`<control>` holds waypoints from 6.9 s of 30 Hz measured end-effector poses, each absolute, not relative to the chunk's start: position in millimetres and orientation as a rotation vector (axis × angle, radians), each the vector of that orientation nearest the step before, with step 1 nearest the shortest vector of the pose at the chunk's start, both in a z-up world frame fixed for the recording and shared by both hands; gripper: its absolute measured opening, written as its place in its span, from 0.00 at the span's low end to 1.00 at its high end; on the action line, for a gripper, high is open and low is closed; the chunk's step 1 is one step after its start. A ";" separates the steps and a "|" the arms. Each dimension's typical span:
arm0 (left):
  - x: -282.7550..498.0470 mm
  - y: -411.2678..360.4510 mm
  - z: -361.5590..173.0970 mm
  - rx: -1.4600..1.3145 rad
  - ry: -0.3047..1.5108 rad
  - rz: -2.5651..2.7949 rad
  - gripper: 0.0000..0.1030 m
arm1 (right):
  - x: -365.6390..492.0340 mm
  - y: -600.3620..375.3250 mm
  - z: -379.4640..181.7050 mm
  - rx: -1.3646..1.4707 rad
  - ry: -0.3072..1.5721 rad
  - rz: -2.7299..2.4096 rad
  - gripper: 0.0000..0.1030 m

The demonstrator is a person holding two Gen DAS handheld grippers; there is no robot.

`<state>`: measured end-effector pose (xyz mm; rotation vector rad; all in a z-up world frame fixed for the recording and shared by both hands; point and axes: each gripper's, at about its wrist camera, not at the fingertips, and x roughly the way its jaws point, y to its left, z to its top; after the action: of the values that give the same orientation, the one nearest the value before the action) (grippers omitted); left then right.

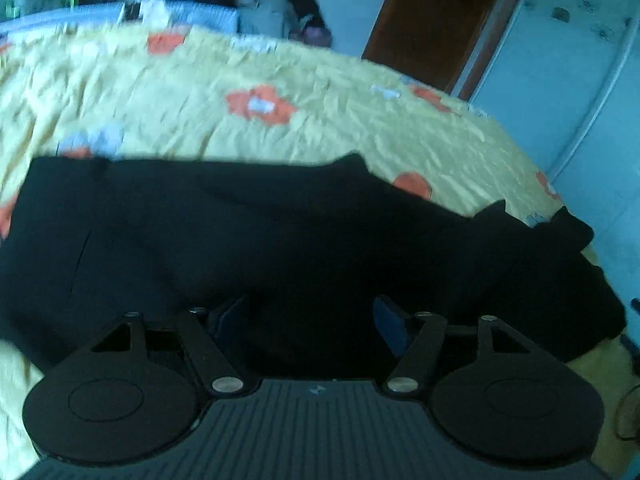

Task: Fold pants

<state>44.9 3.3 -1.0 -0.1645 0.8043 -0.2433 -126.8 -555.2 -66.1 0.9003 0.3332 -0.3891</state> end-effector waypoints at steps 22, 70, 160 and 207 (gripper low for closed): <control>41.3 -36.8 -35.4 0.032 0.626 -0.164 0.97 | -82.5 -569.1 -34.8 0.230 0.498 -0.703 0.38; 35.8 -29.9 -29.1 -0.012 0.601 -0.245 0.96 | -3.5 -544.1 4.9 0.252 0.433 -0.417 0.11; 1.9 -191.8 -45.0 0.417 0.495 -0.882 0.11 | -57.6 -594.3 -35.9 0.676 0.294 -0.329 0.08; 152.7 -95.3 -31.6 0.346 0.543 -0.137 0.89 | 94.3 -284.9 -30.3 -0.247 0.773 0.475 0.74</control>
<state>152.7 -95.3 -31.6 0.3460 0.5434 -0.1371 94.3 -284.9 -30.3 -0.2468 0.7726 0.4749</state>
